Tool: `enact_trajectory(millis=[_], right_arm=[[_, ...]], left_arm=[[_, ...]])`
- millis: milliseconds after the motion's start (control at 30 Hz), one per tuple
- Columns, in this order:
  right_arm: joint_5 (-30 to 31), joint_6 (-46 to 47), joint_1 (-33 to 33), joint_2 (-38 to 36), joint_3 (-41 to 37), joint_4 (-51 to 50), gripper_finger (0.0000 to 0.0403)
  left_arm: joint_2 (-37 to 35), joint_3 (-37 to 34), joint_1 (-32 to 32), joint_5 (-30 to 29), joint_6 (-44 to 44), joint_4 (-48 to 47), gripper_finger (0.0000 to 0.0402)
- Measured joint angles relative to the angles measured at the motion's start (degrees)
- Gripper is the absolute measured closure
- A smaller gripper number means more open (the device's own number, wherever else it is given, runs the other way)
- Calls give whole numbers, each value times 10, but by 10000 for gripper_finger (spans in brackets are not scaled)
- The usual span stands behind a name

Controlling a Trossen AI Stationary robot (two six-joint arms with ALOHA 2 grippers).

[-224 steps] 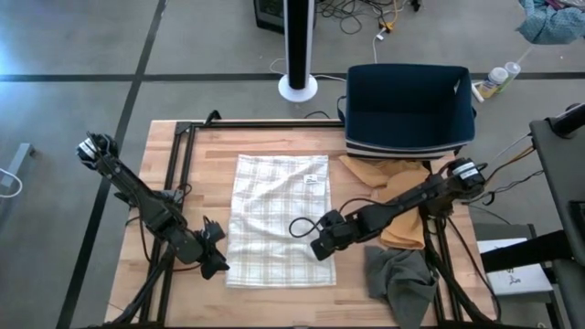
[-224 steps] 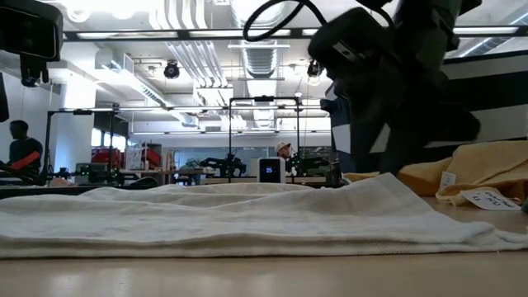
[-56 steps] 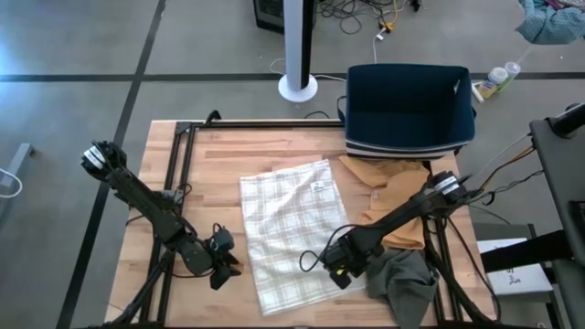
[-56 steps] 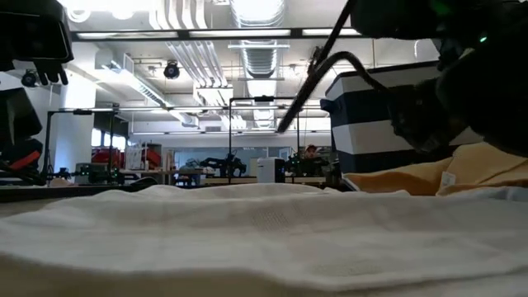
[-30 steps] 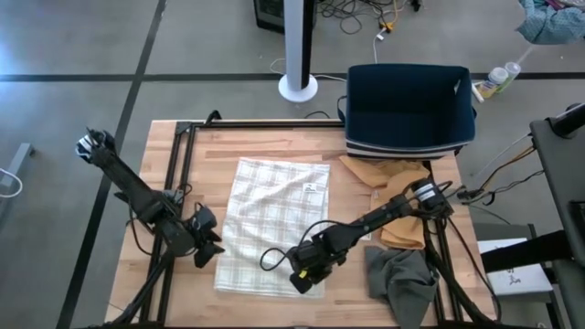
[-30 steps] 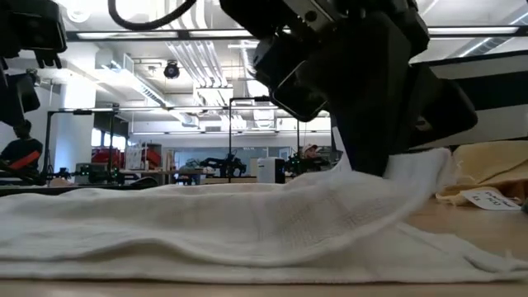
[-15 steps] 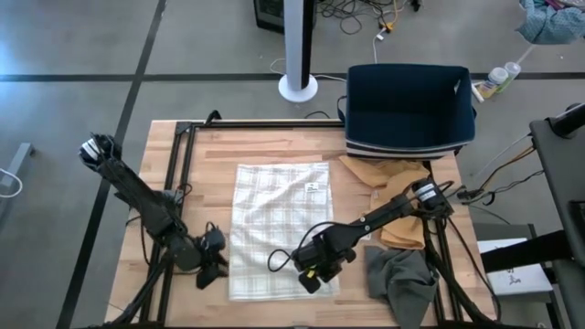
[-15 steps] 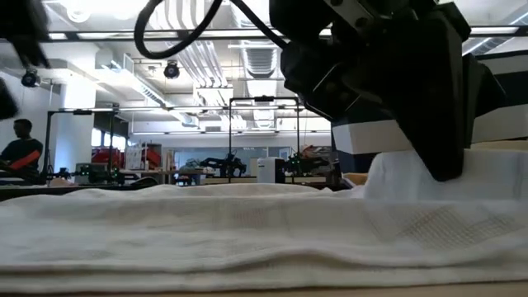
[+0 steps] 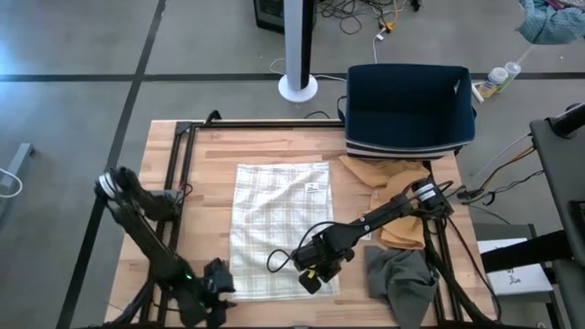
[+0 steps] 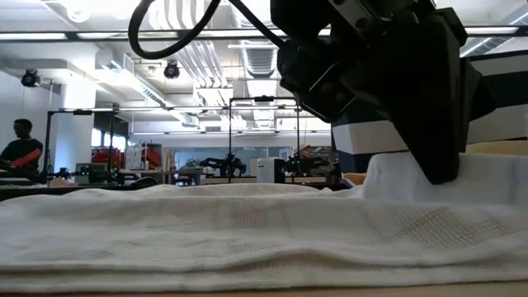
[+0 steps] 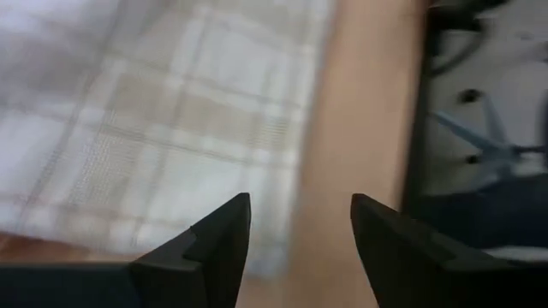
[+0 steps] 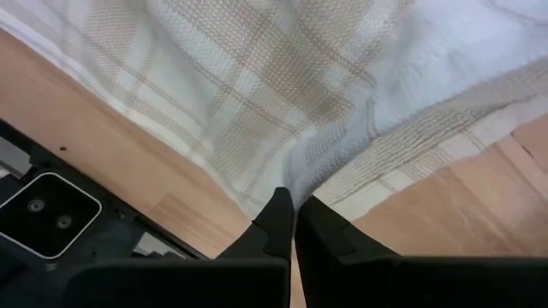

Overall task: Fold towel
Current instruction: Fold the white towel

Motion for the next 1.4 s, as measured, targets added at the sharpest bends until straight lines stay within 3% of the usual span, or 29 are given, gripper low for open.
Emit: enact_trajectory(millis=[133, 267, 467, 633, 767, 933, 1400], right_arm=[[0, 0, 2, 0, 0, 0, 403], [14, 6, 5, 0, 0, 3, 403], [53, 46, 12, 0, 1, 84, 403], [89, 76, 18, 2, 1, 124, 403], [121, 79, 21, 12, 0, 120, 403], [121, 68, 22, 14, -2, 104, 403], [112, 70, 46, 27, -1, 89, 389]], left_arm=[[40, -7, 12, 31, -10, -5, 220], [24, -36, 14, 69, 9, -22, 232], [-97, -110, 17, 98, 39, -141, 247], [-222, -164, 16, 99, 25, -133, 250], [-266, -174, 17, 75, 16, -124, 249], [-256, -172, 16, 59, 15, -101, 249], [-121, -151, 18, 57, -19, -79, 249]])
